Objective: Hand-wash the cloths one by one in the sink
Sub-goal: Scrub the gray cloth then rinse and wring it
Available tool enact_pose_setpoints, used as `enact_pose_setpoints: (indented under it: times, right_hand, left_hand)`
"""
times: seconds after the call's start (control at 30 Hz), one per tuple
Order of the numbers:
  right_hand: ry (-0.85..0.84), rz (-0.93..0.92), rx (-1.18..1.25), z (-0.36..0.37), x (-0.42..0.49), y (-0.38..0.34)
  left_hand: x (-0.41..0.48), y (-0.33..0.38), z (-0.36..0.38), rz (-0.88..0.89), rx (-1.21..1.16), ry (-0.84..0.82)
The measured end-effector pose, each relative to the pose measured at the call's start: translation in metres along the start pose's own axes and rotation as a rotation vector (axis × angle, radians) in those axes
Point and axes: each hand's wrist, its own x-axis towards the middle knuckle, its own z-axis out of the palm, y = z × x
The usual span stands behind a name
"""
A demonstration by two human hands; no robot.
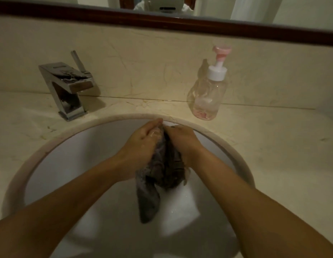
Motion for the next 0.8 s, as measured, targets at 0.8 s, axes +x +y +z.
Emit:
enact_pose_setpoints:
  times: [0.8]
  right_hand:
    - [-0.366, -0.121, -1.034, 0.015, 0.024, 0.061]
  left_hand:
    - [0.014, -0.076, -0.047, -0.167, 1.153, -0.349]
